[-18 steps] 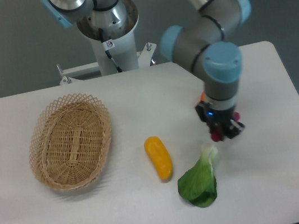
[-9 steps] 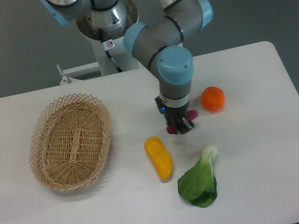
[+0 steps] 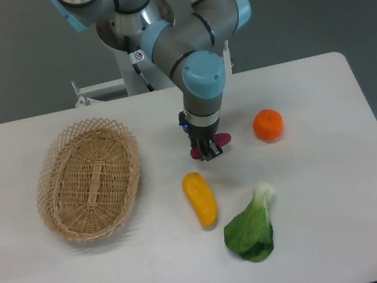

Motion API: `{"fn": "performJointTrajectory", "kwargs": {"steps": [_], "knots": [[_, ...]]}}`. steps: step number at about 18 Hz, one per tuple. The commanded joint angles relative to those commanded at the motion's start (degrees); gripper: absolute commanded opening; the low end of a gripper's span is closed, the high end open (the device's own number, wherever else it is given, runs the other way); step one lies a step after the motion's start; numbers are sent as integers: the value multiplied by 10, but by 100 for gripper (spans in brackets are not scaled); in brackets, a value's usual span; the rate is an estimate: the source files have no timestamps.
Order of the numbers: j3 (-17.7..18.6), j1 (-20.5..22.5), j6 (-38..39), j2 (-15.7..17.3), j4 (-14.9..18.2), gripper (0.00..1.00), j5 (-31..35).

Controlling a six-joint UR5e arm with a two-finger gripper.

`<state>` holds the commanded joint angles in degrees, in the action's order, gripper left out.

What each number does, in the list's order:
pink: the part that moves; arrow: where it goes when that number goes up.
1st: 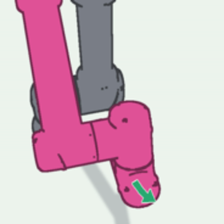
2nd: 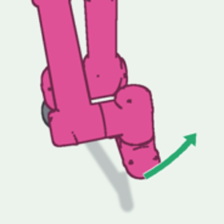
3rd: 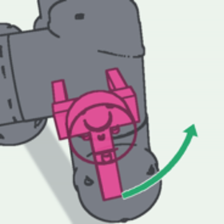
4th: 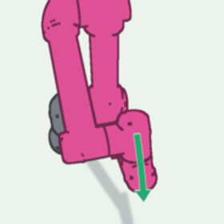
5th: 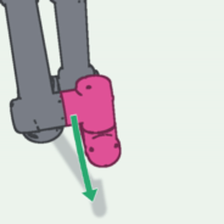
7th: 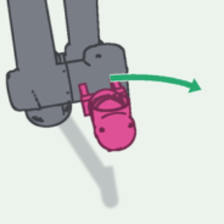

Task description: Place the sweet potato on the table

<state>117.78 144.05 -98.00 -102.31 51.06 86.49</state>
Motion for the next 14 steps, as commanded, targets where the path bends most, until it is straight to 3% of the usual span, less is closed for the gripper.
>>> {"fn": "performJointTrajectory", "kwargs": {"steps": [4,14], "knots": [[-10,2,5,3,-1,100,0],[-112,22,22,-25,4,100,-1]]}}
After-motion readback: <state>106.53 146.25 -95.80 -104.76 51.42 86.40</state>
